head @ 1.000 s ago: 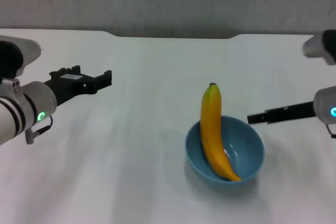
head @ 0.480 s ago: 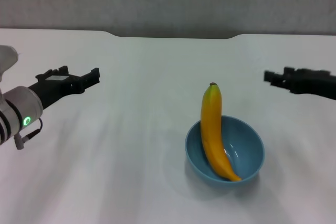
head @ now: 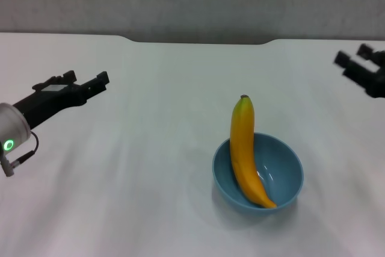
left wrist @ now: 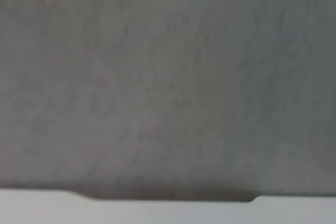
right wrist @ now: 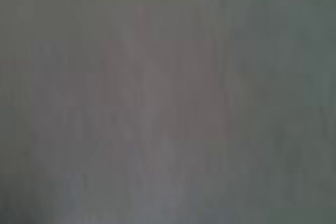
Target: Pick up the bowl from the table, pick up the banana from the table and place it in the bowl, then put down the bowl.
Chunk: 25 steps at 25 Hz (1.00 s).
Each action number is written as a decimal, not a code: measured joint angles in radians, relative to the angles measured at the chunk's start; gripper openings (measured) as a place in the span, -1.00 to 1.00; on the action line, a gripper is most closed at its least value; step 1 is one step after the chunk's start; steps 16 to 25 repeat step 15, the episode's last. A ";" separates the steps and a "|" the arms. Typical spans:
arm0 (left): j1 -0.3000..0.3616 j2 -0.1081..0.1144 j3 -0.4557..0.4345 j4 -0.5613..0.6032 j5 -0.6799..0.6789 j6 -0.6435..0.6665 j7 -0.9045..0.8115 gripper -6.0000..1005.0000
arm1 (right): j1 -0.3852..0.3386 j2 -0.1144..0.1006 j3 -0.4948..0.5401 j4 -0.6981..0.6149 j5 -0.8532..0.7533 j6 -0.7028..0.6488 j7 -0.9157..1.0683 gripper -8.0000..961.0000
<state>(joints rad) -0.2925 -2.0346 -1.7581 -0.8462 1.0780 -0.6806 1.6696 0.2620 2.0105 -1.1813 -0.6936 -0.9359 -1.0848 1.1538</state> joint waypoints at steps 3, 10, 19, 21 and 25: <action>-0.004 0.000 -0.012 0.035 -0.053 -0.058 0.067 0.77 | 0.004 -0.001 0.025 0.126 0.154 -0.145 -0.135 0.39; -0.017 -0.002 -0.017 0.132 -0.194 -0.163 0.243 0.77 | 0.043 0.005 0.043 0.460 0.511 -0.433 -0.317 0.39; -0.034 -0.011 -0.006 0.197 -0.233 -0.169 0.377 0.77 | 0.099 0.010 0.047 0.561 0.521 -0.375 -0.309 0.39; -0.034 -0.011 -0.006 0.197 -0.233 -0.169 0.377 0.77 | 0.099 0.010 0.047 0.561 0.521 -0.375 -0.309 0.39; -0.034 -0.011 -0.006 0.197 -0.233 -0.169 0.377 0.77 | 0.099 0.010 0.047 0.561 0.521 -0.375 -0.309 0.39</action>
